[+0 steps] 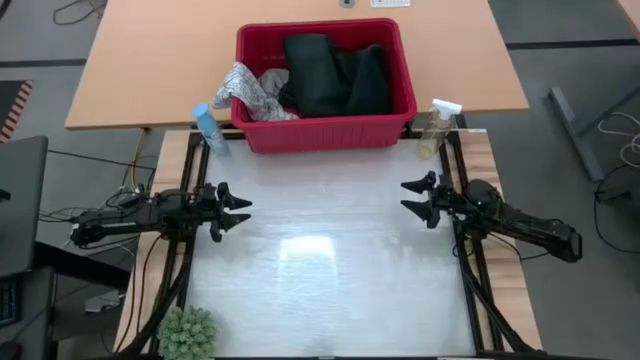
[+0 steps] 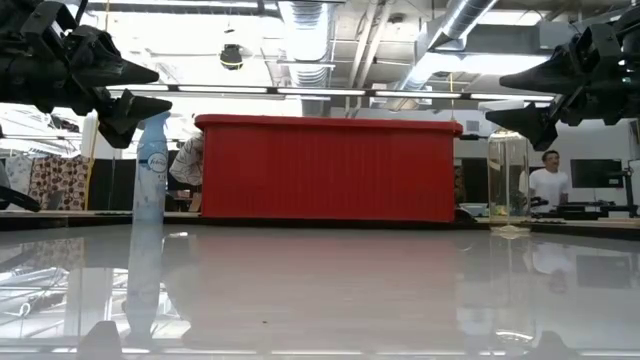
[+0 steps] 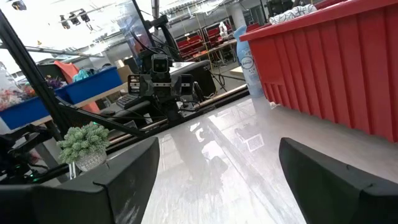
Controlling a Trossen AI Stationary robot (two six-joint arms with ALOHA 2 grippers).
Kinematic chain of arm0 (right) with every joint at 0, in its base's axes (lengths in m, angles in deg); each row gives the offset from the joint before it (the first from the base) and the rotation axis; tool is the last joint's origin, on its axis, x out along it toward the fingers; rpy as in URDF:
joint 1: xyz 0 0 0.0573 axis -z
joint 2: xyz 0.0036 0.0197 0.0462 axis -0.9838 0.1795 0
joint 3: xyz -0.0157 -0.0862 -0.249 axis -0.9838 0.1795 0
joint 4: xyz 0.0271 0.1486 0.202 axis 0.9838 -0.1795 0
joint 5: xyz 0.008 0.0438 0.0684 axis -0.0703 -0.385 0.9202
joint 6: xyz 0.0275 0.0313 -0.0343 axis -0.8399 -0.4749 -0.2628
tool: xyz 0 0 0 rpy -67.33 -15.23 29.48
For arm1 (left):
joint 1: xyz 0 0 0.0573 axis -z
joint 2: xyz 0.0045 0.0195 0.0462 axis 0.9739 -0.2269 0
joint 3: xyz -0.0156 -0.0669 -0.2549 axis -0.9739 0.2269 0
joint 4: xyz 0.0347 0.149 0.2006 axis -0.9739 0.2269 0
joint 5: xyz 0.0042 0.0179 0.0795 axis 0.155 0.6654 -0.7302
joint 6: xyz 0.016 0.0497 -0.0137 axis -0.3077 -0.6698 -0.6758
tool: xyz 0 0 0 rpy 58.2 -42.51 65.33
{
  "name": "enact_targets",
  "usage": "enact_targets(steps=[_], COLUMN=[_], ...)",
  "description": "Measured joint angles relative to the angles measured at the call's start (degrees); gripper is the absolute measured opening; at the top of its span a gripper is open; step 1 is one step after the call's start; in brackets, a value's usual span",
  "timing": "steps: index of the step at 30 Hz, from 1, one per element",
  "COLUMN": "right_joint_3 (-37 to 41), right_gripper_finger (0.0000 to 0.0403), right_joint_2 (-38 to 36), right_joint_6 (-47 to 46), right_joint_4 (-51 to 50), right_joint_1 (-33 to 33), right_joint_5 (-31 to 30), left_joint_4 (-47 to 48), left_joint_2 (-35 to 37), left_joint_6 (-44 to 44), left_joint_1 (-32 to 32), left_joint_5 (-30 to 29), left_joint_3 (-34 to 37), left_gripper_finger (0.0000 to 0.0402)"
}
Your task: Fold laundry
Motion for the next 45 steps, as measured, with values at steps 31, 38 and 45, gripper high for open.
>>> enact_targets(steps=[31,38,45], right_joint_3=[0.0,0.0,0.0], right_gripper_finger=[0.0354,0.0354,0.0354], right_joint_2=[0.0,0.0,0.0], right_joint_6=[0.0,0.0,0.0], right_joint_4=[0.0,0.0,0.0], right_joint_1=[0.0,0.0,0.0], right_joint_5=[0.0,0.0,0.0], left_joint_4=[-0.3,-0.3,-1.6], left_joint_2=[0.0,0.0,0.0], left_joint_6=[0.2,-0.2,10.4], left_joint_1=[0.0,0.0,0.0], left_joint_5=[-5.7,-5.9,-6.4], left_joint_3=[0.0,0.0,0.0], left_gripper_finger=[0.0213,0.0213,0.0213])
